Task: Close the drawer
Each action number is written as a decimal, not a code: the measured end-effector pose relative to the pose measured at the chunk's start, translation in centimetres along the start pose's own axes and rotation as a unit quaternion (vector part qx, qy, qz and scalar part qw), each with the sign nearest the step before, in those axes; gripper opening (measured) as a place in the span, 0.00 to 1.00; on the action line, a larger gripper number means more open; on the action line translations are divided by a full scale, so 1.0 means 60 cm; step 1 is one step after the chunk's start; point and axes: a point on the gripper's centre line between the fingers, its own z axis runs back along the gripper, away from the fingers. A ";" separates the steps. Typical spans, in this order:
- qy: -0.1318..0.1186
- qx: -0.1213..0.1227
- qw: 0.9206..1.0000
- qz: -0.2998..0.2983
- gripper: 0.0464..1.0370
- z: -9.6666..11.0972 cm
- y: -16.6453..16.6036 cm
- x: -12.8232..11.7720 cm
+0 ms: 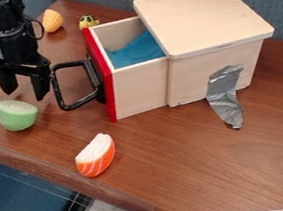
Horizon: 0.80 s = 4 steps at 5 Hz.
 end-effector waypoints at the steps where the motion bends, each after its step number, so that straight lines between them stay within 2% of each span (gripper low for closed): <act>1: 0.000 -0.007 1.000 0.003 0.96 0.000 -0.011 0.004; 4: 0.004 -0.049 0.999 -0.004 0.96 0.004 -0.073 0.020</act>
